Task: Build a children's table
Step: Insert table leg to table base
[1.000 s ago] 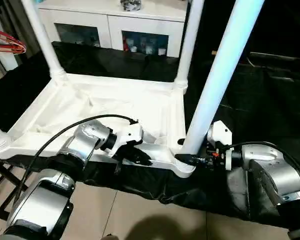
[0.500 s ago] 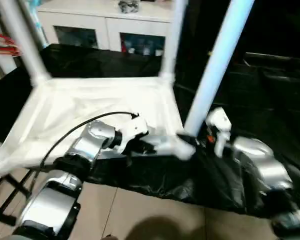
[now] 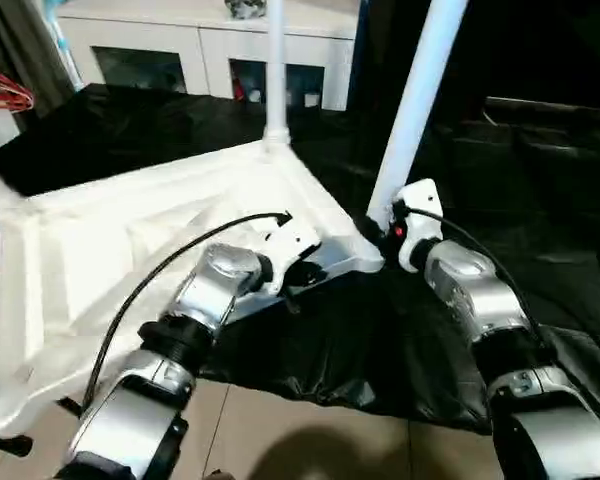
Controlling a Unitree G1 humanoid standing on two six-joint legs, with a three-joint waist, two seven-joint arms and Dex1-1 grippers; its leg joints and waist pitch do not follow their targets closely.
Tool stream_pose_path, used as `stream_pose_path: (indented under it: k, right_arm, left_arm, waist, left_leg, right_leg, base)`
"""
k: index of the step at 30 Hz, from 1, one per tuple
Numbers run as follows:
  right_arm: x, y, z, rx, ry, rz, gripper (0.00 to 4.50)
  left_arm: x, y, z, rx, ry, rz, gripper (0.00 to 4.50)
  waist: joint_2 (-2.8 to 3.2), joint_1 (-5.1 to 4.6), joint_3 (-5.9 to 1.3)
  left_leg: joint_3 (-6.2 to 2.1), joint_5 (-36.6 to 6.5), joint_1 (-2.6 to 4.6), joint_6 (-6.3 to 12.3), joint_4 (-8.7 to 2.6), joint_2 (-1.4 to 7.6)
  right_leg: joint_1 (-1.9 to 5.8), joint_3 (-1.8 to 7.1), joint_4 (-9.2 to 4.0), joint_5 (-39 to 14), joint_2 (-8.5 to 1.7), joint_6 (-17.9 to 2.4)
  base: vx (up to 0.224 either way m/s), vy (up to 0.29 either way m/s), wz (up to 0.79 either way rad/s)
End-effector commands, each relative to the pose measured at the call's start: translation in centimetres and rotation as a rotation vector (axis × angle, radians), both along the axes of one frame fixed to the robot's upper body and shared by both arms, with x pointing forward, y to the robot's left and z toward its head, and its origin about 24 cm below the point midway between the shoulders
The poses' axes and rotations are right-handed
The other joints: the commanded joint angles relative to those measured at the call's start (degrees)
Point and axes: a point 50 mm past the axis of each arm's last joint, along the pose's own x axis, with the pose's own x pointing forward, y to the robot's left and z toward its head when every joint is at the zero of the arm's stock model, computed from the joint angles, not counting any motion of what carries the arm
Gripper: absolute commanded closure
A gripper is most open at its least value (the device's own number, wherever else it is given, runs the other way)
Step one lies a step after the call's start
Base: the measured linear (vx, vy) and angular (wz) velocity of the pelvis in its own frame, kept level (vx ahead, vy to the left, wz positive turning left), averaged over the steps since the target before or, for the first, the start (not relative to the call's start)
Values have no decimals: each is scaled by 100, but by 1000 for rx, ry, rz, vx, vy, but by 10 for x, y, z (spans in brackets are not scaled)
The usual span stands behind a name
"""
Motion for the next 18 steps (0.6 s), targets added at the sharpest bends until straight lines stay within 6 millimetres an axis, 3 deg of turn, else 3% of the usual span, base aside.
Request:
stream_pose_path:
  k: [1, 4, 5, 7, 8, 13, 18]
  right_arm:
    - [-25, 15, -54, -53, 236, 68, 262]
    - [-23, 18, -50, -23, 215, 83, 262]
    - [-23, 18, -50, -23, 215, 83, 227]
    - [-20, 19, -45, 14, 191, 86, 227]
    - [-20, 19, -44, 17, 188, 88, 187]
    - [-18, 19, -34, 44, 132, 142, 162]
    - [-21, 15, -26, 56, 83, 222, 132]
  left_arm:
    - [5, -15, 34, -69, -139, -60, 450]
    - [3, -14, 34, -58, -141, -64, 450]
    - [3, -14, 34, -58, -141, -64, 450]
    - [1, -12, 33, -50, -146, -93, 450]
    - [1, -11, 33, -50, -146, -95, 450]
    - [0, -6, 32, -48, -146, -127, 450]
    - [-1, 0, 32, -56, -136, -166, 450]
  waist:
    - [0, 36, -332]
    - [7, 19, -335]
    - [9, 10, -334]
    - [19, -9, -342]
    - [18, -12, -348]
    - [30, -1, -379]
    - [46, 23, -381]
  left_leg:
    - [48, -1501, -34, 144, -385, -33]
    - [30, -1593, -29, 110, -402, -15]
    - [29, -1597, -37, 108, -404, -11]
    - [28, -1524, -48, 118, -401, -17]
    - [31, -1490, -48, 127, -396, -18]
    - [49, -1138, -51, 223, -355, -25]
    - [57, -1132, -44, 295, -346, -16]
  right_leg:
    - [332, 167, -404, -1464, -228, -1189]
    - [323, 169, -420, -1721, -248, -1088]
    - [323, 170, -419, -1703, -247, -1094]
    - [333, 170, -399, -1505, -232, -1126]
    - [332, 171, -393, -1438, -231, -1143]
    - [347, 177, -310, -671, -205, -1389]
    - [351, 176, -299, -549, -210, -1470]
  base:
    - [0, 0, 0]
    - [0, 0, 0]
    - [0, 0, 0]
    - [0, 0, 0]
    - [0, 0, 0]
    - [0, 0, 0]
    - [0, 0, 0]
